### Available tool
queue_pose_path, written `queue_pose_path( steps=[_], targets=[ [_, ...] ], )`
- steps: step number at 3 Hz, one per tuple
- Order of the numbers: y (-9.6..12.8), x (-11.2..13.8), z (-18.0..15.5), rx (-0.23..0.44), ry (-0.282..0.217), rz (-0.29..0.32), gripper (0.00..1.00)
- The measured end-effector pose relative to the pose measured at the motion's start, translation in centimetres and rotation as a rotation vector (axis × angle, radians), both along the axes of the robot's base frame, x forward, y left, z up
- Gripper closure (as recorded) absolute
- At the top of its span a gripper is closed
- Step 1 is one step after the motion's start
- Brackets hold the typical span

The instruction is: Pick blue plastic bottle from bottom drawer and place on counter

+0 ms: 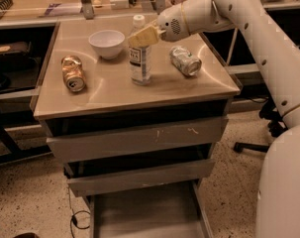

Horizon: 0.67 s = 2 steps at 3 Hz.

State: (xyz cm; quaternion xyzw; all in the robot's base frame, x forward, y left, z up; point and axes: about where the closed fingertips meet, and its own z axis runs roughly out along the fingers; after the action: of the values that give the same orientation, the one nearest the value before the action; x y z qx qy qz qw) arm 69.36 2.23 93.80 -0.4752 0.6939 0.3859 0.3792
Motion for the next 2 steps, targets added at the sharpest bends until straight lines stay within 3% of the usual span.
queue_pose_path(
  steps=[2],
  targets=[
    [0.01, 0.0, 0.0, 0.0, 0.0, 0.0, 0.11]
  ],
)
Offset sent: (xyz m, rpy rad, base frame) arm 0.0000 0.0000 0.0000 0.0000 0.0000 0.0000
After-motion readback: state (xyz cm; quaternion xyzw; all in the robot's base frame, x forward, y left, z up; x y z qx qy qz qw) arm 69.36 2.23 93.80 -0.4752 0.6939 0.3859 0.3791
